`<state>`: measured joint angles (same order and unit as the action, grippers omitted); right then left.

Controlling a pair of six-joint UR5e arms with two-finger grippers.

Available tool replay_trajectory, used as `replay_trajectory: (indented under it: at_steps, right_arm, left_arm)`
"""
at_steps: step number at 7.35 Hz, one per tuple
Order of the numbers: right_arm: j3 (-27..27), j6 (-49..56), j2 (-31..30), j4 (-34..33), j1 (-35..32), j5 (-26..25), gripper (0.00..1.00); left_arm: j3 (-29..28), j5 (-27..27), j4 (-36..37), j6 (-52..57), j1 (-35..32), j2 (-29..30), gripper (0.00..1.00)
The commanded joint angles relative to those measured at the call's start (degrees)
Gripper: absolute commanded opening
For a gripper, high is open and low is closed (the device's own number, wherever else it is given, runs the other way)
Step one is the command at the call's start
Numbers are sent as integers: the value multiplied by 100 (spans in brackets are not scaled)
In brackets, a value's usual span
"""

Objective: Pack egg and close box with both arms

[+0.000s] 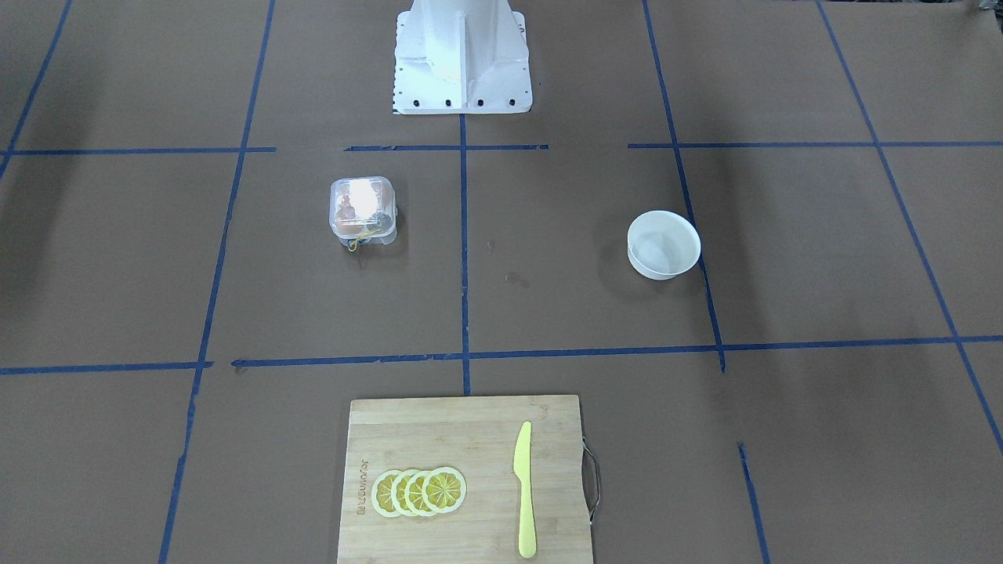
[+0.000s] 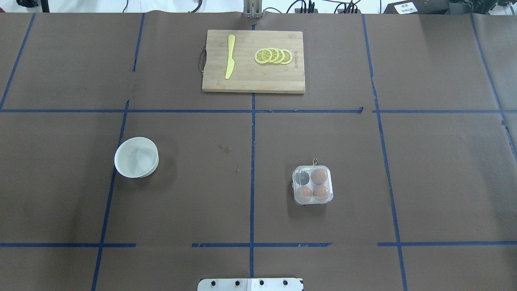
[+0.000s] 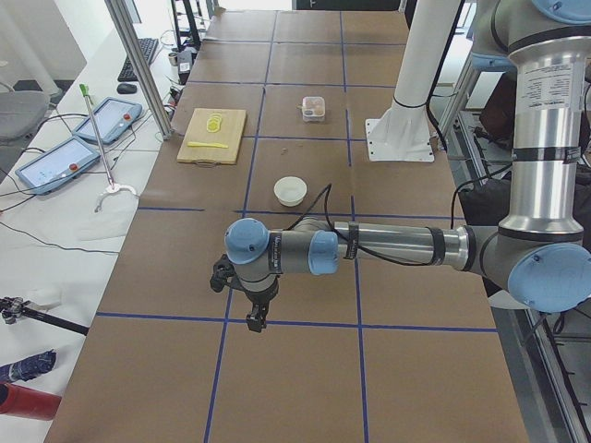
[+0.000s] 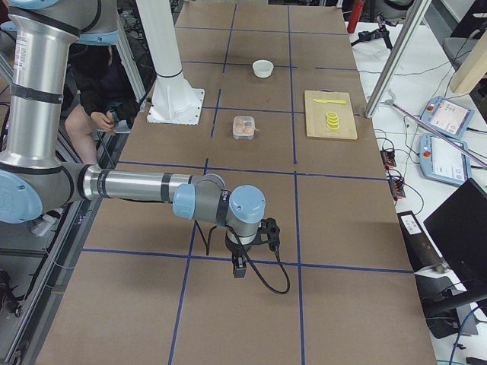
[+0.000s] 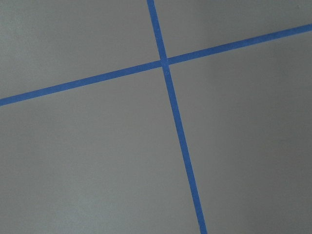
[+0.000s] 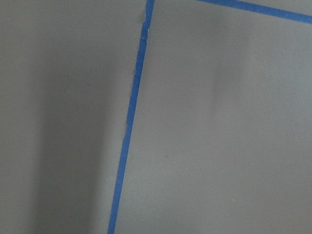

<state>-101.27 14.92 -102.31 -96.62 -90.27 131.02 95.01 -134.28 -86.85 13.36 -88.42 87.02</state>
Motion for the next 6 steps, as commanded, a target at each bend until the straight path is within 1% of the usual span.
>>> replay_trajectory:
  at_steps: [1,6]
  right_arm:
    - [-6,-7,0,3,0,2,100]
    - [-41,-51,9,12,0,2,100]
  left_arm:
    - [0,7,2,0,0,7,100]
    - [0,34,-7,0,0,87,100]
